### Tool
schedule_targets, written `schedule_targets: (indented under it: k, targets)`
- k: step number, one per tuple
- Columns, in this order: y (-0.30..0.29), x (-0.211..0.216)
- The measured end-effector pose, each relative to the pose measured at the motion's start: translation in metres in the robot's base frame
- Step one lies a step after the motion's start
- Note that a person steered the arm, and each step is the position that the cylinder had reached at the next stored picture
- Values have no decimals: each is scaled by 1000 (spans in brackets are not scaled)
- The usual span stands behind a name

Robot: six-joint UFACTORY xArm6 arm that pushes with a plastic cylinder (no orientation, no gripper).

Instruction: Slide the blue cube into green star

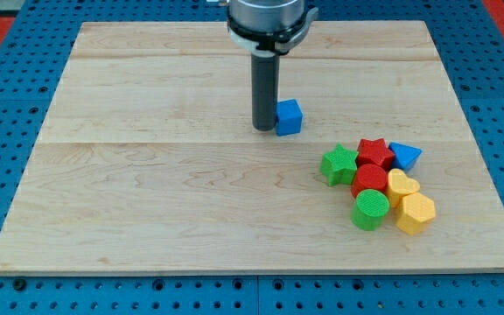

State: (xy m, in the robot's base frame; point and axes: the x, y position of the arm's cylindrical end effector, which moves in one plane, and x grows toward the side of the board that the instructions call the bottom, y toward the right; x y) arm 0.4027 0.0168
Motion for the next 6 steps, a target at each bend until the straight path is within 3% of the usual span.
schedule_targets:
  k: [1,2,4,6]
  targets:
    - [-20,-8]
    - [21,-38]
    - [53,31]
    - [48,25]
